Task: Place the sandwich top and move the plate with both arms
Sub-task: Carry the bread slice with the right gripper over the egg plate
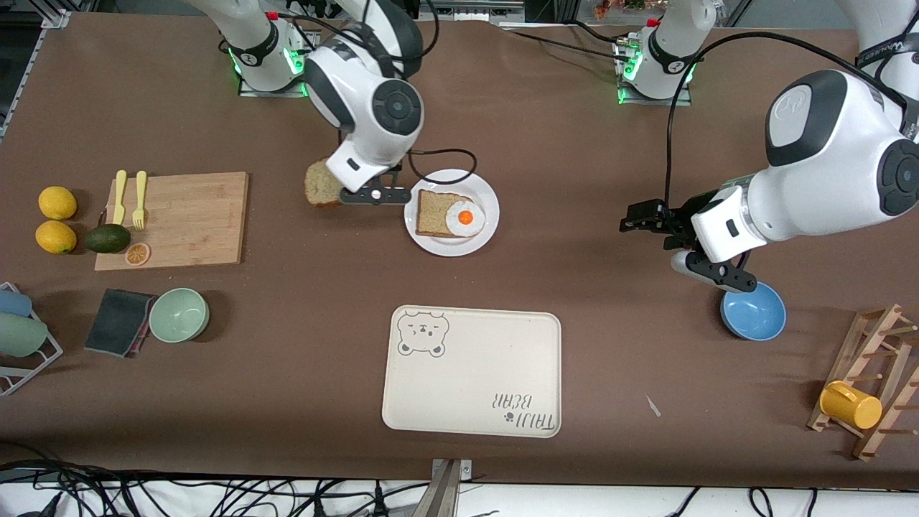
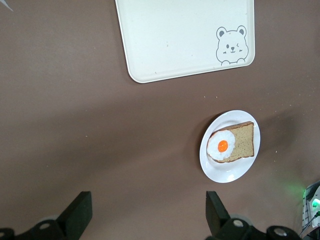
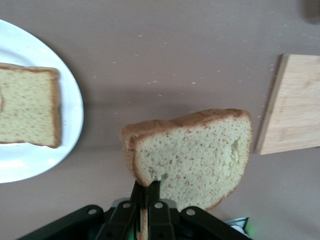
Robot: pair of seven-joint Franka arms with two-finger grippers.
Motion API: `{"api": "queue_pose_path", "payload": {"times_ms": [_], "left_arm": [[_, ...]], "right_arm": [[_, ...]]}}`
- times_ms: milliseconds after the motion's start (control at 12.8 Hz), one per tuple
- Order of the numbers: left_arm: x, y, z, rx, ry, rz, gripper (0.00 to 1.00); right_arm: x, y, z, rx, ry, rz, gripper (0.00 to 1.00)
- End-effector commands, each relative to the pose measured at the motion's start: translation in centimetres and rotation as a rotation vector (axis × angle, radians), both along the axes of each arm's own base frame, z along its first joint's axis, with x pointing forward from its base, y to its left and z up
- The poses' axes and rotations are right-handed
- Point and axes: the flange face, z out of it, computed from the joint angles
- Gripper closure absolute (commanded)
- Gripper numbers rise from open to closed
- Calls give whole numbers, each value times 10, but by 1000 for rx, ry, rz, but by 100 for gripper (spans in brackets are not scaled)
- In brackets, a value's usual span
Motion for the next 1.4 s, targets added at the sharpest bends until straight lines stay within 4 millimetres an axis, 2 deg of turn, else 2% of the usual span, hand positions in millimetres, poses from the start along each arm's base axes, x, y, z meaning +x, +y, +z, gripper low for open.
{"api": "queue_pose_path", "payload": {"times_ms": [0,156,389,700,856,934,1323], "left_arm": [[-5,2,4,11,-6,-25,0],[-5,2,4,10,-7,-24,0],[-5,2,4,10,-6,-26,0],[-5,2,3,11,-3,-25,0],[-6,2,3,11,2,-28,0],[-6,2,3,11,2,-28,0],[-7,0,4,9,12,-33,0]], "right_arm": [[9,44,-21,20,1,-41,100],[12,74,-31,42,-13,-62,100],[10,109,-45,85,-42,-101,100],[7,132,-59,186,-65,-154,100],[8,137,-61,214,-82,-179,100],[2,144,-62,222,-83,-172,100],[-11,158,-88,230,-79,-165,100]]}}
